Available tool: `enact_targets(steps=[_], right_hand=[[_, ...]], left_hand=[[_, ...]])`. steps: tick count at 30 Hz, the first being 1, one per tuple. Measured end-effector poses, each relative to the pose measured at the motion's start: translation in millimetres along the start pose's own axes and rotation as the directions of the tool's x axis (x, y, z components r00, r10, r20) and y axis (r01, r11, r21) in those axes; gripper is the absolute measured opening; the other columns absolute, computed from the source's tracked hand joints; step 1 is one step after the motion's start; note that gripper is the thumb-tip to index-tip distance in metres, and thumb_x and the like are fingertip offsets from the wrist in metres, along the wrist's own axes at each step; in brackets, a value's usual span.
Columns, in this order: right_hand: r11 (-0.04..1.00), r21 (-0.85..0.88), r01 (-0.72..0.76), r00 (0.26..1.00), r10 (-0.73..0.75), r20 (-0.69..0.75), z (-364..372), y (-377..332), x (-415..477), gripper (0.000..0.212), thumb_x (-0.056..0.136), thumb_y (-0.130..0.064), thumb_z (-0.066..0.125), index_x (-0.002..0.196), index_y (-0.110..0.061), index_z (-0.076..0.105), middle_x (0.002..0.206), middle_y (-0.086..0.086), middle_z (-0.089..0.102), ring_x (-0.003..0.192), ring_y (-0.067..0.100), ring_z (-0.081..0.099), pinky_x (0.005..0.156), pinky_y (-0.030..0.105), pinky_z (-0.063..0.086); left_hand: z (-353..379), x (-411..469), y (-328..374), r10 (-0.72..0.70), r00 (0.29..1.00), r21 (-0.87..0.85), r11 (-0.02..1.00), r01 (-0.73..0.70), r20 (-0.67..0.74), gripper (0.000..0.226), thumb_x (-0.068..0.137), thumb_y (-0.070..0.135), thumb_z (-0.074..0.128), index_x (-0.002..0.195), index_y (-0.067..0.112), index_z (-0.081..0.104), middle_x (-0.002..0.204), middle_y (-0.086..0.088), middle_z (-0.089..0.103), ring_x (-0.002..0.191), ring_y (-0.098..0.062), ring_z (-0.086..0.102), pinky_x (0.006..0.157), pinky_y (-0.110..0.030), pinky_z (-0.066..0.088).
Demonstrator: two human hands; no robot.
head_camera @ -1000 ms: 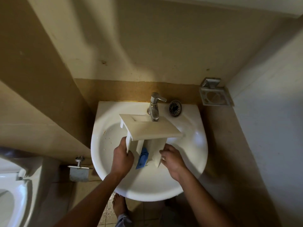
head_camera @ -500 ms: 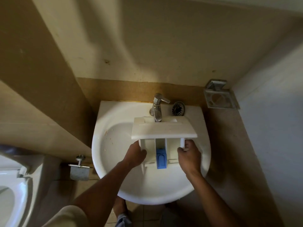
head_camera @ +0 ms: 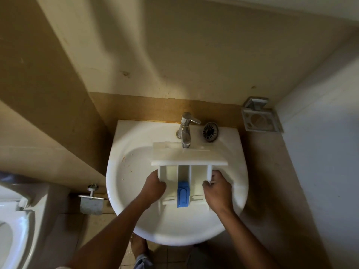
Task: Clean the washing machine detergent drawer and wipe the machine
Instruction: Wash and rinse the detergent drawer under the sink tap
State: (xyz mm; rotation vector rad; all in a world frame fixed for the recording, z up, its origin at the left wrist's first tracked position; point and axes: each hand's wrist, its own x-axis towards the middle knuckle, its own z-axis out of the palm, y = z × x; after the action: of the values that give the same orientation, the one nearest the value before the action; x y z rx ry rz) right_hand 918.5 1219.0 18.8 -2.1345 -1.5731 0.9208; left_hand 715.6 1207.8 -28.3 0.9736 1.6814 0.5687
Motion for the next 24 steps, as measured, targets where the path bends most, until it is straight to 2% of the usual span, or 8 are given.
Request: enact_targets(steps=[5, 9, 12, 14, 16, 20, 22, 24], right_hand=[[1.0, 0.007, -0.006, 0.998, 0.005, 0.069, 19, -6, -1, 0.007, 0.09, -0.008, 0.057, 0.086, -0.013, 0.059, 0.08, -0.002, 0.066, 0.076, 0.017, 0.063, 0.066, 0.028, 0.048], [1.0, -0.009, -0.03, 0.993, 0.031, 0.111, 28, -17, 2, 0.012, 0.089, -0.004, 0.056, 0.081, -0.013, 0.057, 0.08, 0.001, 0.065, 0.076, 0.021, 0.061, 0.063, 0.025, 0.04], [0.998, 0.036, -0.046, 0.984, 0.039, 0.174, 29, -22, 5, 0.007, 0.083, -0.003, 0.06, 0.087, -0.009, 0.06, 0.086, 0.005, 0.068, 0.08, 0.023, 0.064, 0.065, 0.03, 0.049], [0.991, 0.099, -0.088, 0.969, 0.062, 0.237, 30, -28, 6, 0.018, 0.077, -0.003, 0.062, 0.094, -0.009, 0.061, 0.09, 0.007, 0.067, 0.083, 0.024, 0.066, 0.073, 0.039, 0.059], [0.977, 0.177, -0.116, 0.95, 0.057, 0.306, 33, -36, 8, 0.026, 0.078, 0.0, 0.063, 0.102, -0.01, 0.058, 0.097, 0.009, 0.065, 0.087, 0.025, 0.067, 0.08, 0.046, 0.06], [0.953, 0.277, -0.121, 0.937, 0.018, 0.349, 41, -53, 16, 0.033, 0.083, 0.002, 0.061, 0.112, -0.013, 0.057, 0.103, 0.013, 0.066, 0.089, 0.029, 0.068, 0.08, 0.049, 0.06], [0.925, 0.357, -0.127, 0.924, -0.021, 0.381, 45, -58, 21, 0.032, 0.084, -0.007, 0.063, 0.114, -0.015, 0.058, 0.102, 0.012, 0.067, 0.089, 0.028, 0.067, 0.077, 0.042, 0.059], [0.889, 0.415, -0.191, 0.902, -0.008, 0.432, 44, -64, 23, 0.027, 0.079, -0.02, 0.064, 0.106, -0.021, 0.059, 0.107, 0.016, 0.066, 0.095, 0.029, 0.064, 0.08, 0.045, 0.055]], left_hand=[[-25, -29, -3, 0.088, 0.994, -0.078, 0.993, -0.094, -0.067, 0.051, 0.085, -0.014, 0.043, 0.123, 0.016, 0.06, 0.103, -0.005, 0.07, 0.096, -0.024, 0.068, 0.078, -0.042, 0.061], [-24, -46, 0, 0.144, 0.966, -0.008, 0.989, -0.149, -0.214, 0.051, 0.085, -0.015, 0.043, 0.126, 0.011, 0.058, 0.109, -0.003, 0.066, 0.098, -0.023, 0.061, 0.071, -0.025, 0.051], [-25, -58, -1, 0.185, 0.934, 0.031, 0.982, -0.184, -0.305, 0.05, 0.082, -0.018, 0.043, 0.121, 0.008, 0.058, 0.096, -0.001, 0.065, 0.085, -0.019, 0.059, 0.063, -0.017, 0.044], [-30, -68, -2, 0.222, 0.909, 0.044, 0.974, -0.221, -0.352, 0.052, 0.08, -0.02, 0.043, 0.121, 0.008, 0.058, 0.094, 0.0, 0.065, 0.085, -0.021, 0.061, 0.066, -0.023, 0.045], [-35, -75, -4, 0.24, 0.897, 0.057, 0.97, -0.237, -0.371, 0.053, 0.081, -0.019, 0.045, 0.125, 0.008, 0.056, 0.1, -0.002, 0.066, 0.09, -0.024, 0.062, 0.07, -0.025, 0.045], [-37, -91, -3, 0.24, 0.892, 0.05, 0.97, -0.239, -0.383, 0.054, 0.084, -0.005, 0.056, 0.132, 0.016, 0.049, 0.107, -0.003, 0.065, 0.093, -0.021, 0.061, 0.067, -0.016, 0.042], [-34, -96, -5, 0.238, 0.905, 0.006, 0.968, -0.252, -0.353, 0.057, 0.079, 0.012, 0.061, 0.133, 0.026, 0.045, 0.116, 0.0, 0.062, 0.102, -0.017, 0.059, 0.076, -0.021, 0.049], [-27, -101, -9, 0.243, 0.926, -0.066, 0.96, -0.273, -0.29, 0.066, 0.074, 0.023, 0.064, 0.136, 0.031, 0.042, 0.126, 0.005, 0.056, 0.115, -0.01, 0.055, 0.09, -0.028, 0.052]])
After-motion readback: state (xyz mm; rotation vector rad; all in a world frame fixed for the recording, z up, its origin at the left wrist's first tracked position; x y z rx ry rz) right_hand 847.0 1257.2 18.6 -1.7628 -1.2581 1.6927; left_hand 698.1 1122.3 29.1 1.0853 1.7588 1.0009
